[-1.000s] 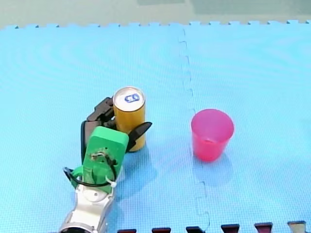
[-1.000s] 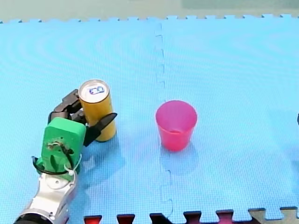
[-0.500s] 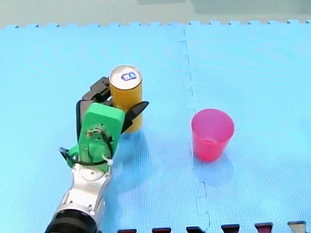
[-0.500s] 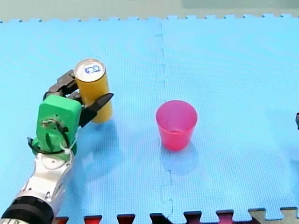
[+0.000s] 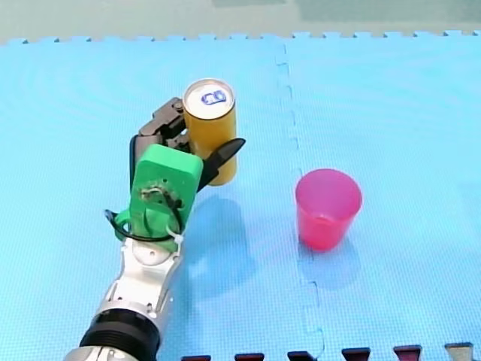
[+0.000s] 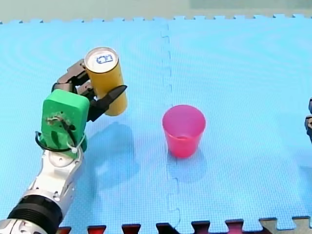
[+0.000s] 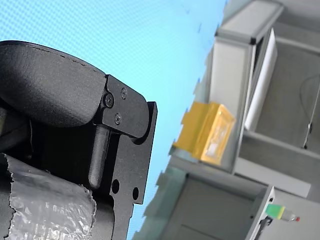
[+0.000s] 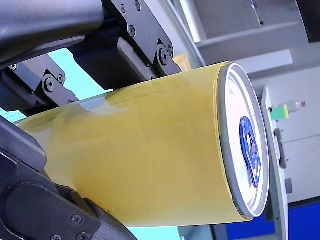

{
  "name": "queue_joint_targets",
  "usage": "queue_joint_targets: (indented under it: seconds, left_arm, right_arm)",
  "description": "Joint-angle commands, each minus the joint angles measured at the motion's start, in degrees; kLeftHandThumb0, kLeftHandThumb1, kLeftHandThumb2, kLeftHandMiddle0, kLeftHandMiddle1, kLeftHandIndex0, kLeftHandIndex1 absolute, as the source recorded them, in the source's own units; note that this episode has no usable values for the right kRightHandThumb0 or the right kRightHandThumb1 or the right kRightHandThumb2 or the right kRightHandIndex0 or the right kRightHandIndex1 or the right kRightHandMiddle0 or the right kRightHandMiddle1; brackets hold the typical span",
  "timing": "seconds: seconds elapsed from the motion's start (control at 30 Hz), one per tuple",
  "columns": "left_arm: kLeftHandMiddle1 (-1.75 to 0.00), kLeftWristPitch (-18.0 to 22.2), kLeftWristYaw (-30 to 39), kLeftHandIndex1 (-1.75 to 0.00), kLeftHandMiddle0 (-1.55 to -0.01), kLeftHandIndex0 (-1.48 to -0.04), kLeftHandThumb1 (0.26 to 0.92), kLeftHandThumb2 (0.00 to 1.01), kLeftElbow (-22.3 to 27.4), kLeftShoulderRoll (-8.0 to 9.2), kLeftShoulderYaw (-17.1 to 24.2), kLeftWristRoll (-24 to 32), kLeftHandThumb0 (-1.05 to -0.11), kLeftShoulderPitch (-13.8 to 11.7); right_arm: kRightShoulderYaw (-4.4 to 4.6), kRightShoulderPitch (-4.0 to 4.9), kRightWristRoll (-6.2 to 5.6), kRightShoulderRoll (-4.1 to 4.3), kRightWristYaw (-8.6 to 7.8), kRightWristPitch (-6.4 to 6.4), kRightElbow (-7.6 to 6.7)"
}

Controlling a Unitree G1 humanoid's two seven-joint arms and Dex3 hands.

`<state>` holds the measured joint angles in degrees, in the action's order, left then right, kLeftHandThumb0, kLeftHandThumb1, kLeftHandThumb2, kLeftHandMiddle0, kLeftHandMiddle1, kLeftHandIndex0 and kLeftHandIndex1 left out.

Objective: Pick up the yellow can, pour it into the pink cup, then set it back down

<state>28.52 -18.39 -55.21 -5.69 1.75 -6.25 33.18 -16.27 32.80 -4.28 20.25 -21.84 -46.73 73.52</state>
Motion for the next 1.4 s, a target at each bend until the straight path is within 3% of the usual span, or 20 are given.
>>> queue_joint_targets:
  seconds: [0.0, 0.4, 0.7, 0.97, 1.37]
  left_arm:
    - [-0.01, 0.8, -0.4, 0.0, -1.36, -1.21, 0.826, 0.0, -0.1, 0.57, -0.5, -0.9, -0.331, 0.9]
    - [0.0, 2.6, -5.2, 0.0, -1.37, -1.2, 0.829, 0.0, -3.7, 1.69, -4.7, -7.9, -0.331, 4.9]
    - [0.0, -0.7, -10.1, 0.0, -1.37, -1.18, 0.843, 0.0, -8.0, 2.54, -8.1, -12.8, -0.385, 9.4]
    - [-0.01, -0.1, -13.5, -0.01, -1.39, -1.2, 0.845, 0.0, -9.7, 2.45, -10.4, -15.2, -0.424, 9.8]
    - [0.0, -0.6, -16.7, 0.0, -1.39, -1.19, 0.841, 0.0, -11.5, 0.97, -14.2, -18.5, -0.473, 10.1]
  right_arm:
    - [0.08, -0.07, 0.08, -0.13, 0.43, -0.35, -0.13]
    - [0.16, -0.33, 0.07, -0.71, 0.82, -0.66, -0.17]
    - [0.41, -0.5, 0.23, -1.07, 1.56, -0.99, -0.27]
    - [0.42, -0.65, -0.04, -1.22, 1.22, -0.54, -0.43]
    - [0.96, -0.77, 0.36, -1.41, 2.54, -0.26, -0.79]
